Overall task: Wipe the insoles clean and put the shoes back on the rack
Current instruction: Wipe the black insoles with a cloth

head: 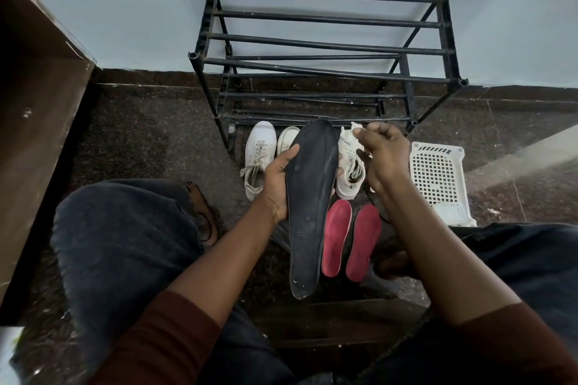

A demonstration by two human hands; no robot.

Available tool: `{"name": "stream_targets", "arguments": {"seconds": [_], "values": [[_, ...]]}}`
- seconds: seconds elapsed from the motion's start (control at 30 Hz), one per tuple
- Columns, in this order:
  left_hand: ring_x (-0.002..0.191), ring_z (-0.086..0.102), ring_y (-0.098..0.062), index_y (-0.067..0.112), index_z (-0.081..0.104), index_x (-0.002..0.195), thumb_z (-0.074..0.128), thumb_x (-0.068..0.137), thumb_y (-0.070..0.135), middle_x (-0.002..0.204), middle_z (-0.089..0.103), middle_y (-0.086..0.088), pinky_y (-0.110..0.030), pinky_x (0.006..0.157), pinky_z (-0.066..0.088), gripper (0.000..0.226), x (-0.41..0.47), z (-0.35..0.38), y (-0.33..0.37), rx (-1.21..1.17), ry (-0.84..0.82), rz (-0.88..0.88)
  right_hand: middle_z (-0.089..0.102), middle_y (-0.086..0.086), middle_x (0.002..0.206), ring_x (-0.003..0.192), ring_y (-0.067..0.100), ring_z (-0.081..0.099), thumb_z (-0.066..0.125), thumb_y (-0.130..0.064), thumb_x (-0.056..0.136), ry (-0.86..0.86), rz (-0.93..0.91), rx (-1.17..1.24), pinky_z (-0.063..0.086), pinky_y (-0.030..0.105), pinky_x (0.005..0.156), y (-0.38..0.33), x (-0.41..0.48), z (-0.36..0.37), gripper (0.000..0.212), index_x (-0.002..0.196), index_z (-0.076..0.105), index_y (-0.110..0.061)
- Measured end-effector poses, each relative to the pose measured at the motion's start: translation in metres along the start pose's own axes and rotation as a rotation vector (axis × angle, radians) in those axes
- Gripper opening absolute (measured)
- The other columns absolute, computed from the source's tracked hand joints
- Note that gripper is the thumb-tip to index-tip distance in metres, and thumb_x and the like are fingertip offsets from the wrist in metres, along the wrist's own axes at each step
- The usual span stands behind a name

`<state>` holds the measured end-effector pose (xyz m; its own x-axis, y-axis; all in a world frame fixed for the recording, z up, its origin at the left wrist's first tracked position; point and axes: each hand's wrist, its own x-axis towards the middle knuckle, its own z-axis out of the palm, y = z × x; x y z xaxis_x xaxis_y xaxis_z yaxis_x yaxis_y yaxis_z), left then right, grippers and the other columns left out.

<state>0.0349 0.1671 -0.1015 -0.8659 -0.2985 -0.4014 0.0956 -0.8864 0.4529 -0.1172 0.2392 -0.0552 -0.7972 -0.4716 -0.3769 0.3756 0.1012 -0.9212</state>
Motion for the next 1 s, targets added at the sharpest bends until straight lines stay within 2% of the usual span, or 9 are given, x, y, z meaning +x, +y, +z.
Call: {"name": "stream_targets", "arguments": {"seconds": [0.1,0.2,0.33,0.43,0.53,0.63,0.77,0.87,1.0], "values": [[0.113,0.059,-0.033,0.0,0.055,0.129,0.05,0.084,0.046,0.126,0.059,-0.021,-0.042,0.103,0.04,0.065,-0.001,0.0,0.0,-0.001,-0.032,0.001,0.059,-0.009,0.061,0.058,0.003,0.056,0.061,-0.001,0.082,-0.113,0.103,0.131,0.049,0.032,0.068,0.001,-0.009,-0.008,0.023,0.073,0.054,-0.021],[0.103,0.064,-0.03,0.004,0.066,0.118,0.055,0.083,0.045,0.112,0.068,-0.017,-0.041,0.093,0.049,0.055,0.0,-0.002,0.002,0.017,-0.036,0.019,0.062,-0.002,0.067,0.065,0.012,0.059,0.063,0.0,0.081,-0.184,0.028,0.09,0.054,0.034,0.067,-0.001,-0.018,-0.01,0.019,0.071,0.061,-0.016],[0.093,0.067,-0.028,0.007,0.071,0.108,0.054,0.078,0.037,0.103,0.071,-0.014,-0.042,0.088,0.049,0.046,0.002,-0.001,0.002,0.084,0.03,0.011,0.068,0.008,0.081,0.073,0.023,0.063,0.074,-0.013,0.075,-0.139,-0.356,-0.525,0.047,0.03,0.071,-0.001,-0.021,0.003,0.007,0.077,0.072,-0.007],[0.082,0.069,-0.024,0.008,0.075,0.096,0.049,0.074,0.031,0.092,0.073,-0.012,-0.034,0.075,0.056,0.041,0.005,0.0,0.001,0.063,0.063,0.05,0.058,0.02,0.098,0.087,0.031,0.057,0.061,0.005,0.081,-0.217,-0.76,-0.982,0.034,0.016,0.075,0.008,-0.019,0.014,0.017,0.096,0.068,0.004],[0.073,0.069,-0.021,0.009,0.077,0.087,0.046,0.071,0.03,0.081,0.073,-0.009,-0.027,0.068,0.055,0.041,0.007,-0.001,-0.001,0.067,0.128,0.103,0.055,0.024,0.112,0.101,0.039,0.052,0.049,0.009,0.084,-0.284,-0.828,-1.233,0.043,0.035,0.083,0.023,-0.021,0.017,0.034,0.117,0.06,0.005],[0.072,0.067,-0.023,0.008,0.076,0.086,0.045,0.069,0.033,0.081,0.071,-0.011,-0.028,0.068,0.055,0.044,0.005,0.001,-0.002,0.037,0.184,0.109,0.062,0.024,0.104,0.094,0.04,0.058,0.051,0.002,0.087,-0.318,-0.794,-1.253,0.047,0.045,0.077,0.034,-0.031,0.011,0.024,0.104,0.066,0.006],[0.089,0.054,-0.031,-0.001,0.061,0.111,0.048,0.065,0.035,0.105,0.057,-0.019,-0.037,0.084,0.042,0.059,0.005,0.003,-0.005,0.008,0.265,0.072,0.066,0.022,0.089,0.082,0.036,0.063,0.06,0.001,0.081,-0.39,-0.705,-1.159,0.05,0.043,0.071,0.051,-0.058,-0.002,0.015,0.092,0.071,0.005],[0.079,0.057,-0.028,0.0,0.063,0.102,0.047,0.065,0.036,0.093,0.061,-0.017,-0.034,0.074,0.044,0.054,0.003,0.005,-0.01,0.033,0.279,0.025,0.067,0.019,0.085,0.079,0.033,0.064,0.064,0.001,0.078,-0.335,-0.674,-1.11,0.048,0.037,0.07,0.053,-0.059,-0.006,0.011,0.086,0.072,0.002],[0.07,0.059,-0.025,0.003,0.067,0.086,0.05,0.063,0.034,0.081,0.061,-0.014,-0.03,0.069,0.048,0.042,0.001,0.009,-0.015,0.082,0.287,0.002,0.066,0.023,0.08,0.076,0.036,0.062,0.061,0.003,0.077,-0.16,-0.716,-1.092,0.048,0.039,0.067,0.039,-0.037,0.001,0.009,0.081,0.07,0.005]]}}
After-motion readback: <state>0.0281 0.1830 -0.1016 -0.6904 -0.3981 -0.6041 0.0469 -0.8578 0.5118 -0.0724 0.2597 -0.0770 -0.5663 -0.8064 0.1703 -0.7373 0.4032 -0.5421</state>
